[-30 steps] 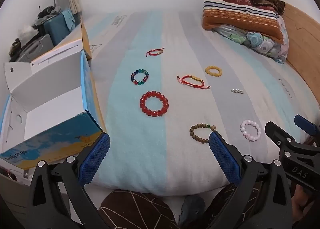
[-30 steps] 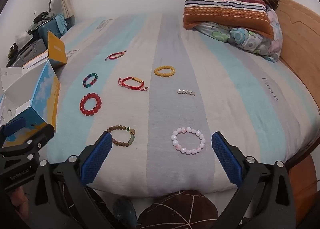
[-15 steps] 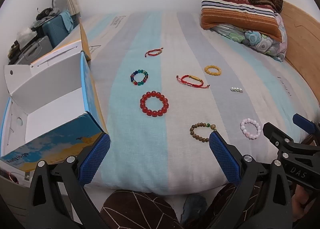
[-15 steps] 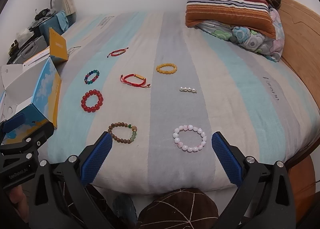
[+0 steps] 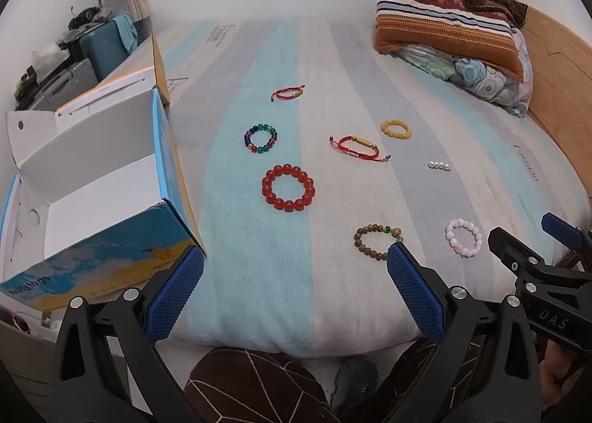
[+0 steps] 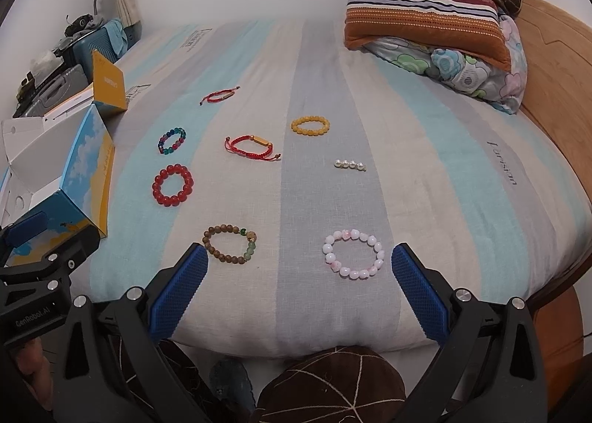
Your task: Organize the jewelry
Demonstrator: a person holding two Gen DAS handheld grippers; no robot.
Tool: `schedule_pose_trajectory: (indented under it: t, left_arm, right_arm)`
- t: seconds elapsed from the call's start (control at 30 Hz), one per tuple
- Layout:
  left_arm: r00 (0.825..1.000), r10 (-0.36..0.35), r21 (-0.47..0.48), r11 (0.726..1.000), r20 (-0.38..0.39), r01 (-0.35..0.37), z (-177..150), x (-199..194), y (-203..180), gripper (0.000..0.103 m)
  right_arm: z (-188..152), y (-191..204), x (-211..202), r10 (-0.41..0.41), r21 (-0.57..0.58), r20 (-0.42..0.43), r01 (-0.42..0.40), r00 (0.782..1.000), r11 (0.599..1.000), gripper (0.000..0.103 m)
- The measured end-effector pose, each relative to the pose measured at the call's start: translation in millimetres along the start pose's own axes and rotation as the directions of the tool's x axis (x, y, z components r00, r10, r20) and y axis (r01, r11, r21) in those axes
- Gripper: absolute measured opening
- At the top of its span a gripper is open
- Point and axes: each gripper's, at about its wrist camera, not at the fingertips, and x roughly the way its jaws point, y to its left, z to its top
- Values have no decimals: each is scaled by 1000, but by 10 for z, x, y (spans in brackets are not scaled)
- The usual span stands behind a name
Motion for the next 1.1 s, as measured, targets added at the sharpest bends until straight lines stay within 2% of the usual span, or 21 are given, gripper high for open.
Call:
schedule_pose_trajectory:
  t: [1.1]
  left_arm:
    - [1000,7,-1,1000,-10,-7,-8,19,0,98]
  right_arm:
    - [32,13,-28,3,7,3,-3,1000,1000,96]
